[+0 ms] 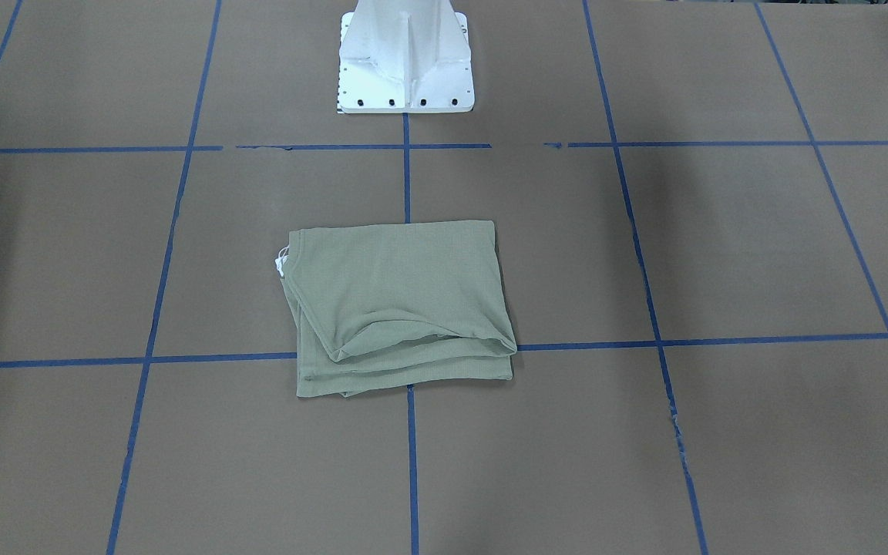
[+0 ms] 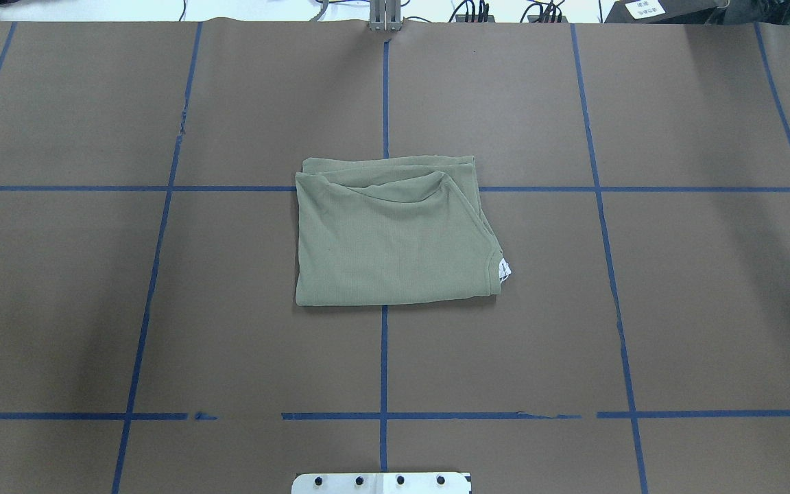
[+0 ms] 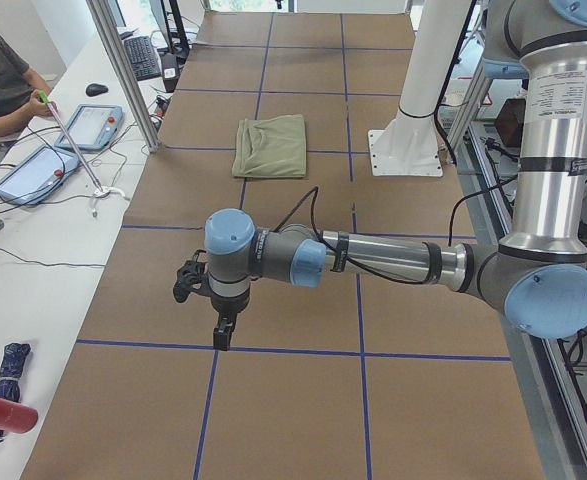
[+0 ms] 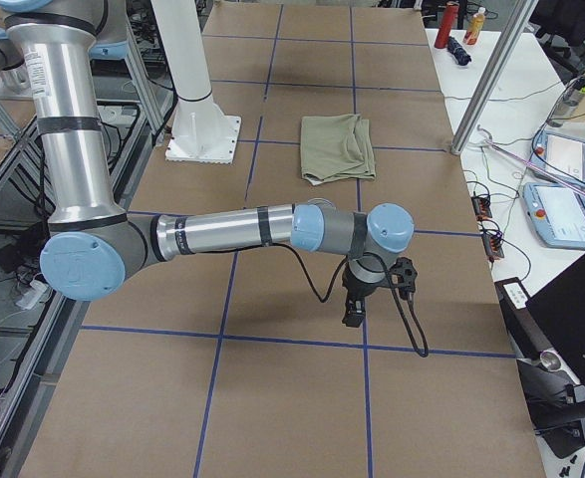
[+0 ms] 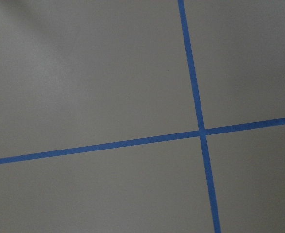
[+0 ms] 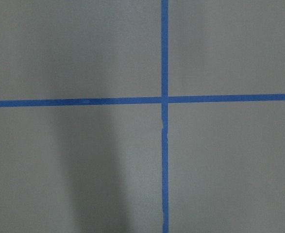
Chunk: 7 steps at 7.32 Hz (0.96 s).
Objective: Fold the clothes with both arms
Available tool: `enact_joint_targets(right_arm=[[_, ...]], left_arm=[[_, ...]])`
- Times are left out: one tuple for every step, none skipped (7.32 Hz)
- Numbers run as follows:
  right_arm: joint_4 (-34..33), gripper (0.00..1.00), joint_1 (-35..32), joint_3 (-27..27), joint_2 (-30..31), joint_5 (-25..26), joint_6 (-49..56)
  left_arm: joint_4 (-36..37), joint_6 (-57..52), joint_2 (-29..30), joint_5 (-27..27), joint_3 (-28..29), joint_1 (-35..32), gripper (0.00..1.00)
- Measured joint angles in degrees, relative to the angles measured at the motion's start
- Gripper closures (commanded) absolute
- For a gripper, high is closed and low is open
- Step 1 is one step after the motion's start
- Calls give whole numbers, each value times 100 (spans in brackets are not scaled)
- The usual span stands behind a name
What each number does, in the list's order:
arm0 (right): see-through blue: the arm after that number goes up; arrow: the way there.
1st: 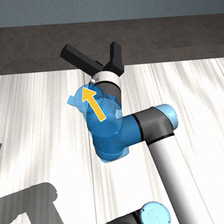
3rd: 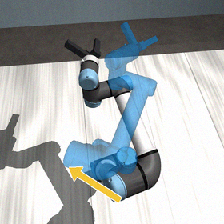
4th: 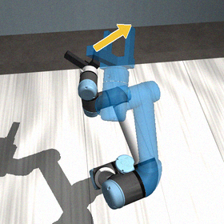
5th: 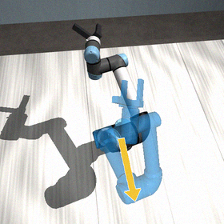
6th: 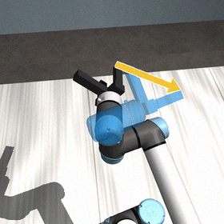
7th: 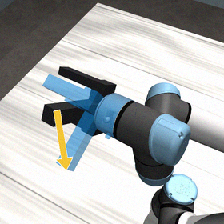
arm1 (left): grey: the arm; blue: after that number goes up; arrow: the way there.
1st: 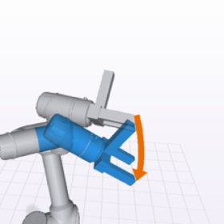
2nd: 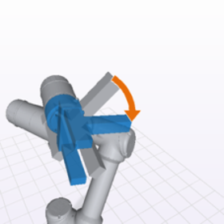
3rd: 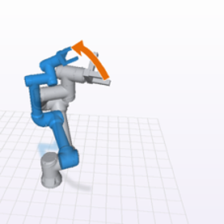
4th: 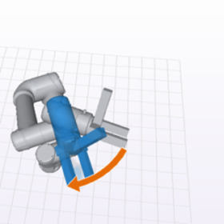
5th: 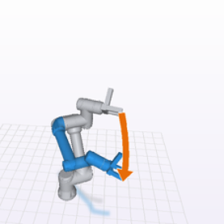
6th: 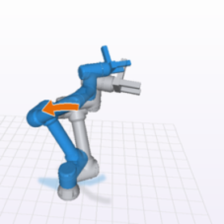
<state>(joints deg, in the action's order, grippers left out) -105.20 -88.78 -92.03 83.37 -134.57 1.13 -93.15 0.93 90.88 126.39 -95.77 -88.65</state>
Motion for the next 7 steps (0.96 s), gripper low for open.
enact_joint_targets(right_arm=[[203,0,-114,0,194,-60,-19],[596,0,-208,0,478,-101,-80],[909,0,-267,0,681,-129,-222],[1056,0,-292,6,776,-146,-350],[1113,0,-301,20,810,-153,-414],[1132,0,-303,29,818,-156,-441],[1138,0,-306,29,818,-157,-451]], left_arm=[[124,2,22,12,-55,3,0],[168,-3,30,41,-74,4,0],[185,-12,32,113,-61,5,0],[188,-20,29,177,-43,5,0],[182,-35,10,205,-32,5,0],[173,-53,-15,214,-13,5,0],[168,-64,-32,220,8,5,0]])
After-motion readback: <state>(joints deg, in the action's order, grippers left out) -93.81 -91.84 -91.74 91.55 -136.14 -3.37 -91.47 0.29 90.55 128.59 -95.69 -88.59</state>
